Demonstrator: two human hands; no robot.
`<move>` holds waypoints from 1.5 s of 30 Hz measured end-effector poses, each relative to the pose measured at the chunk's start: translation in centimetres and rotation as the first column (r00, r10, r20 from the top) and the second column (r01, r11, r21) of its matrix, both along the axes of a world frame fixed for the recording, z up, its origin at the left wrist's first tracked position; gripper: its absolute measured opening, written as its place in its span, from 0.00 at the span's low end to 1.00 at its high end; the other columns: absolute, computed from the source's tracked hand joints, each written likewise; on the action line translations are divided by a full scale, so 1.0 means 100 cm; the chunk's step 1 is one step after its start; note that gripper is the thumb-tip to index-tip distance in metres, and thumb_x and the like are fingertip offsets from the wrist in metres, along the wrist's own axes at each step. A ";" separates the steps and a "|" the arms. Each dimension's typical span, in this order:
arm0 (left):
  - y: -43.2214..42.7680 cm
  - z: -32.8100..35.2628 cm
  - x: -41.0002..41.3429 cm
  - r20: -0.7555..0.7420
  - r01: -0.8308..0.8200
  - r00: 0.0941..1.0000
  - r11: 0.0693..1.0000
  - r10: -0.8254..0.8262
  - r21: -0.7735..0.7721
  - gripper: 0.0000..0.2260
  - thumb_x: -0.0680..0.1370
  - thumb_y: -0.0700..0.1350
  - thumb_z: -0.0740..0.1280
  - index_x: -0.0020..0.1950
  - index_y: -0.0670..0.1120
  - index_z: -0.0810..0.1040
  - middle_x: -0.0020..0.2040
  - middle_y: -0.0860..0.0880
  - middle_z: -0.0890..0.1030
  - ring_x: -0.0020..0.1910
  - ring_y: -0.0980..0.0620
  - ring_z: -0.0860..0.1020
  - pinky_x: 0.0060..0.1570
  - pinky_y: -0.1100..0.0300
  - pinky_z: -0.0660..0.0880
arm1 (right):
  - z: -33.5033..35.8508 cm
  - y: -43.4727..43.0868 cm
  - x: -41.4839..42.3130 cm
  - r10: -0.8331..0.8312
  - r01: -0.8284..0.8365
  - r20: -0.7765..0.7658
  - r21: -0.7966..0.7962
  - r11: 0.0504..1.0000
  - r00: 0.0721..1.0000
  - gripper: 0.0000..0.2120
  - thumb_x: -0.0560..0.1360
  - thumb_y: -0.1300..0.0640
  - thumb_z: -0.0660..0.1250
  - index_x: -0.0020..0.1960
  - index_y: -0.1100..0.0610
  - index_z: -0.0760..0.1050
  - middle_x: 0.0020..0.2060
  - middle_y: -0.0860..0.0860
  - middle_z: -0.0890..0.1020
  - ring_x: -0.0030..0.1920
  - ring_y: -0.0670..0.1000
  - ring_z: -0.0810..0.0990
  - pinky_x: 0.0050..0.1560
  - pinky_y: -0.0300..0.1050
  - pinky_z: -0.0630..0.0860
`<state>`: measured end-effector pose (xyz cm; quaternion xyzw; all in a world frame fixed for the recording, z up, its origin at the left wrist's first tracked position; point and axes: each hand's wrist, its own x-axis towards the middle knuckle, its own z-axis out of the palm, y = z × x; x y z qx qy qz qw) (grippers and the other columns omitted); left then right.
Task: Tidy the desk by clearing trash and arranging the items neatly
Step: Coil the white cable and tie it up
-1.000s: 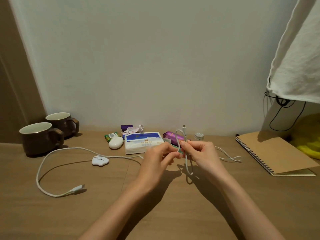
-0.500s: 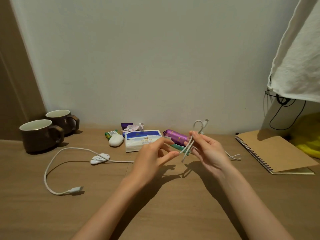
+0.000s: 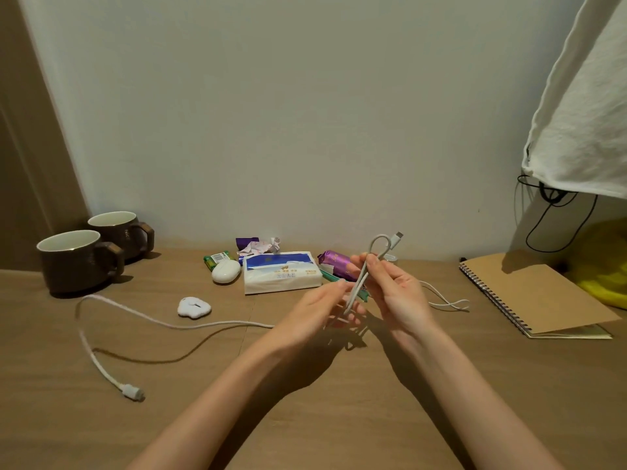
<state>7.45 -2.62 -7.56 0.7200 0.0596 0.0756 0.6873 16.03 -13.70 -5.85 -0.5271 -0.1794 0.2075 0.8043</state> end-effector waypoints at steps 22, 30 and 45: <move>0.008 -0.006 -0.001 0.023 -0.066 0.998 0.985 0.063 0.158 0.11 0.82 0.48 0.55 0.43 0.45 0.71 0.32 0.51 0.69 0.25 0.59 0.67 0.25 0.66 0.69 | -0.011 0.009 -0.008 0.122 -0.016 0.331 -0.306 0.952 0.936 0.10 0.78 0.53 0.63 0.57 0.49 0.79 0.49 0.44 0.84 0.52 0.39 0.80 0.47 0.32 0.73; 0.003 -0.016 -0.001 0.239 -0.310 0.950 0.686 0.199 0.659 0.09 0.81 0.47 0.58 0.53 0.49 0.78 0.44 0.53 0.79 0.33 0.60 0.74 0.29 0.68 0.70 | -0.017 0.016 -0.013 -0.014 0.197 0.492 -0.323 0.926 0.870 0.11 0.78 0.51 0.63 0.52 0.57 0.80 0.41 0.49 0.82 0.38 0.36 0.80 0.33 0.29 0.73; 0.006 -0.018 -0.005 0.107 -0.093 0.994 0.687 0.022 0.720 0.13 0.81 0.52 0.56 0.51 0.49 0.78 0.39 0.54 0.77 0.36 0.58 0.73 0.39 0.58 0.71 | -0.002 -0.002 0.009 -0.163 0.178 0.138 -0.110 0.978 0.977 0.14 0.81 0.56 0.57 0.43 0.58 0.78 0.40 0.54 0.83 0.41 0.48 0.80 0.42 0.41 0.76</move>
